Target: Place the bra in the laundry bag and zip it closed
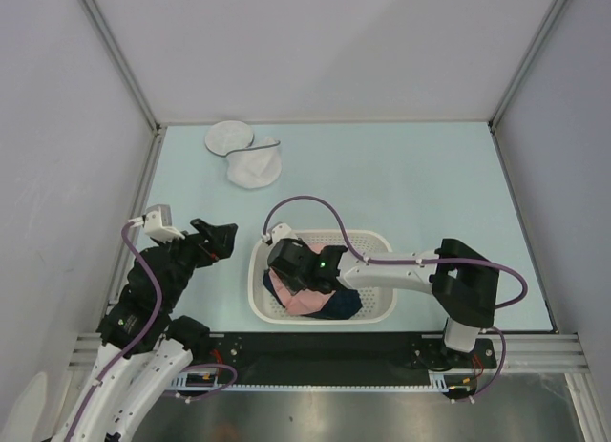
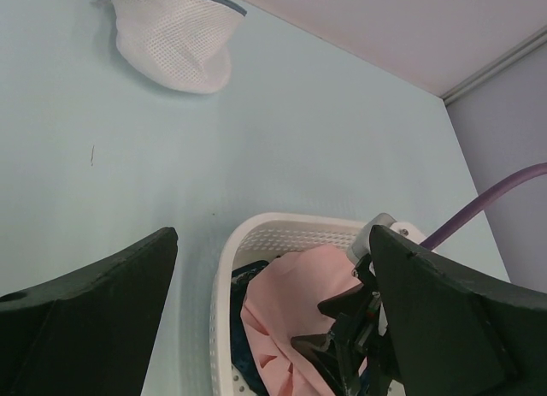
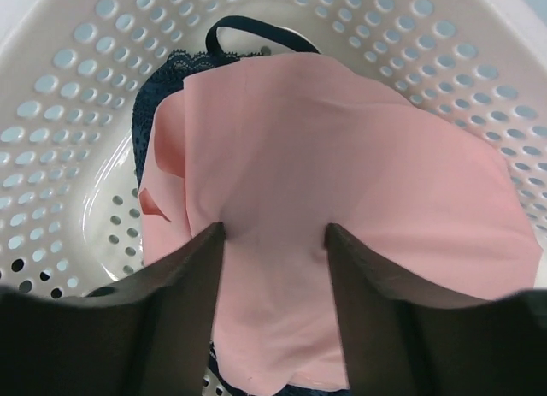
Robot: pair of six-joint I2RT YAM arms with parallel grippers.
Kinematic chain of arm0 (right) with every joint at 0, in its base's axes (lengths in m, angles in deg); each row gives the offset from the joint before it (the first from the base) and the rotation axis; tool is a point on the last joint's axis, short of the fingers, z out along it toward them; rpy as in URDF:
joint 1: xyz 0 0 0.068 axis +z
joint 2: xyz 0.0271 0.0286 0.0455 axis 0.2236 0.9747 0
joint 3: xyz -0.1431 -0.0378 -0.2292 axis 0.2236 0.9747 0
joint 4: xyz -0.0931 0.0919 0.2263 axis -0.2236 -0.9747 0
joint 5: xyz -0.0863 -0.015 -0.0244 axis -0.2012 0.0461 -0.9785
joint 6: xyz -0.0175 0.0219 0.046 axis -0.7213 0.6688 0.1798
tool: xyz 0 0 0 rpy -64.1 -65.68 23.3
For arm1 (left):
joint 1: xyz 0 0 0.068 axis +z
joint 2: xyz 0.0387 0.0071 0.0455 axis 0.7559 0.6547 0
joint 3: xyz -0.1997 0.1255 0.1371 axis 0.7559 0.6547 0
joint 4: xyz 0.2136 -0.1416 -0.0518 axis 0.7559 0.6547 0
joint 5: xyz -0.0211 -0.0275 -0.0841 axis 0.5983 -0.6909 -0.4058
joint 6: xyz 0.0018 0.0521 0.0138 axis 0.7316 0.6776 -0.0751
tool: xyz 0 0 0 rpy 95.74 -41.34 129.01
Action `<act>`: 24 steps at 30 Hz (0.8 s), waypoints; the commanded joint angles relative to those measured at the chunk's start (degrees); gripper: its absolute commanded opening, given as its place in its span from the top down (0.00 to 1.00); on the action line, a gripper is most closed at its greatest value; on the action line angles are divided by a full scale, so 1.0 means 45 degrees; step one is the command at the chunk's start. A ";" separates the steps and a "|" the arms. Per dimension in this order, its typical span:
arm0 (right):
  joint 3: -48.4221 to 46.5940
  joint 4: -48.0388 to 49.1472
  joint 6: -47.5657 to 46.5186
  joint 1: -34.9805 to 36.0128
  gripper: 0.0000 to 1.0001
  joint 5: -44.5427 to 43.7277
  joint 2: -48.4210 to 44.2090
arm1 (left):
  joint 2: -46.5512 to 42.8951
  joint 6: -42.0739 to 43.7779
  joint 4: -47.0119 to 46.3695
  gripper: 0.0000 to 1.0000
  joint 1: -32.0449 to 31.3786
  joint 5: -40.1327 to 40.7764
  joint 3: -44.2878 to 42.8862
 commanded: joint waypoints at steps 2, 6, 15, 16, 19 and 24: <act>0.0150 0.0644 0.0054 -0.0090 0.51 0.0200 0.0169 | 0.0029 0.0126 -0.0114 0.00 -0.0023 -0.0061 -0.0588; -0.0277 0.0040 -0.0043 -0.0149 0.78 -0.0561 0.0151 | 0.0009 0.0185 0.0023 0.01 -0.0023 -0.0003 -0.0666; -0.2074 -0.2305 -0.0511 0.0320 1.00 -0.1677 -0.2932 | 0.0575 0.0341 -0.0132 0.00 -0.0023 -0.0080 -0.1173; -0.2482 -0.2383 -0.0609 0.0204 1.00 -0.1290 -0.3245 | 0.0711 0.0361 -0.0191 0.00 -0.0023 -0.0119 -0.1309; -0.3129 -0.2249 -0.0843 -0.0789 1.00 0.0093 -0.4145 | 0.1355 0.0478 -0.0639 0.00 -0.0023 -0.0489 -0.1505; -0.4126 -0.1155 -0.0650 -0.4513 1.00 0.4001 -0.4285 | 0.3090 0.0887 -0.1323 0.00 -0.0003 -0.0842 -0.2188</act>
